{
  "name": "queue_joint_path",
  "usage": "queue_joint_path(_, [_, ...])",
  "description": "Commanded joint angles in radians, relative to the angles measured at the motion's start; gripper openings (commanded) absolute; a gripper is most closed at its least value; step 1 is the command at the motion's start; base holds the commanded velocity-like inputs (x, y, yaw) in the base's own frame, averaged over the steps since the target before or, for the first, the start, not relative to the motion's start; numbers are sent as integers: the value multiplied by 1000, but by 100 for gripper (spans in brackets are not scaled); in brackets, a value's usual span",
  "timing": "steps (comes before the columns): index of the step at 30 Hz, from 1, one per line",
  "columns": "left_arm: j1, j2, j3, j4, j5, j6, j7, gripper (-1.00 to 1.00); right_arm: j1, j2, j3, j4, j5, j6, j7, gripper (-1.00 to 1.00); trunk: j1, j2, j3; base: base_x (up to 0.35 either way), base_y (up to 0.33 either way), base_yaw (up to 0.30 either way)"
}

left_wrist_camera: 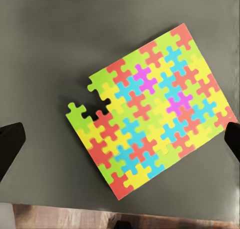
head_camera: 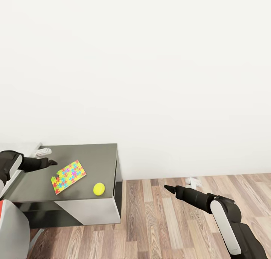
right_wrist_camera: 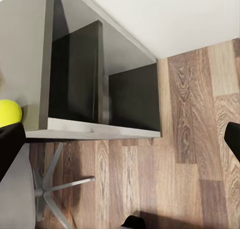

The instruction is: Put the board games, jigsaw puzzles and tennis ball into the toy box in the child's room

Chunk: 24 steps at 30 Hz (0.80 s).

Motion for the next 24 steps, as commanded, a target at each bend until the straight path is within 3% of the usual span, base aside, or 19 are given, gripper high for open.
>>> queue_joint_path(1, [-1,1,5,3,0,4,-22,100,-1,0,-2,-1,9,5,10,100,1,-2,-3,0,0,0])
queue_joint_path(4, [0,5,5,14,-3,-27,-136,100,-1,0,-2,-1,9,5,10,100,1,-2,-8,0,0,0])
queue_joint_path(8, [0,7,5,59,-4,-69,-219,100,-1,0,-2,-1,8,4,10,100,1,-2,-15,0,0,0])
queue_joint_path(18, [1,19,6,148,-3,-121,-252,100,-1,1,0,-1,7,3,10,100,1,-2,-30,0,0,0])
queue_joint_path(24, [2,87,26,157,13,-122,-274,100,-1,2,0,-1,9,2,9,100,1,-2,-40,0,0,41])
